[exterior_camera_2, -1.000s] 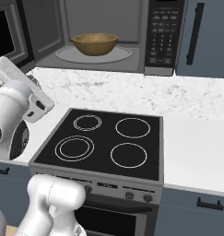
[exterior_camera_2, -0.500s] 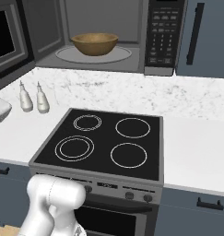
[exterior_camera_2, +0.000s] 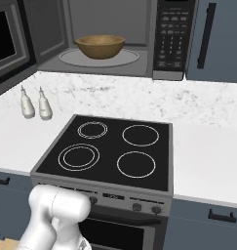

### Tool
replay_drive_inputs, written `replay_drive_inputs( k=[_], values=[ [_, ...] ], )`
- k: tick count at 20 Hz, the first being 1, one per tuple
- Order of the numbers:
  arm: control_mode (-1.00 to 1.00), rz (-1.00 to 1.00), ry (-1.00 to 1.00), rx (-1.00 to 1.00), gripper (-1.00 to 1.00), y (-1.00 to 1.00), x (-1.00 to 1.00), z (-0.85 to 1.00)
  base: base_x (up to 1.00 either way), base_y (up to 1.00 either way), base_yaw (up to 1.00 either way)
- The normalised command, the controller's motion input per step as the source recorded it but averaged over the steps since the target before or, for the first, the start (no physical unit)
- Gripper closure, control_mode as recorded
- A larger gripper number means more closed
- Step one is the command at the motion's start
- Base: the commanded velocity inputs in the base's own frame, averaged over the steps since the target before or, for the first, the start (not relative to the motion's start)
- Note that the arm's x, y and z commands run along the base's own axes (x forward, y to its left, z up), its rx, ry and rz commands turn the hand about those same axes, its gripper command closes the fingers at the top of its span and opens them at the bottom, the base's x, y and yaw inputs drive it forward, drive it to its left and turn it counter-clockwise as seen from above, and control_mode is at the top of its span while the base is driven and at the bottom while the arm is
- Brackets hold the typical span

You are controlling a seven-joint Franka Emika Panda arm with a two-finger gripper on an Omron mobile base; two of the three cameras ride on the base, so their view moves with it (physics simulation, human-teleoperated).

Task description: Open the microwave, place the bowl with waffle inside the microwave, then close the microwave door and turn it on.

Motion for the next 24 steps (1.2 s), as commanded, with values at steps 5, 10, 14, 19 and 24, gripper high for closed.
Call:
replay_drive_inputs(
  k=[5,10,14,19,24],
  values=[
    [-1.0,-0.21,0.0,-0.27,1.0,1.0,-0.04,-0.27,0.0,0.0,0.0],
    [-1.0,-0.2,0.01,-0.32,1.0,1.0,0.4,-0.61,0.0,0.0,0.0],
    [-1.0,-0.31,0.01,-0.29,1.0,1.0,1.0,-0.8,0.0,0.0,0.0],
    [-1.0,-0.38,-0.01,-0.19,1.0,0.31,1.0,-0.36,0.0,0.0,0.0],
    [-1.0,-0.48,-0.15,0.0,1.0,-0.32,0.83,0.04,0.0,0.0,0.0]
  ],
)
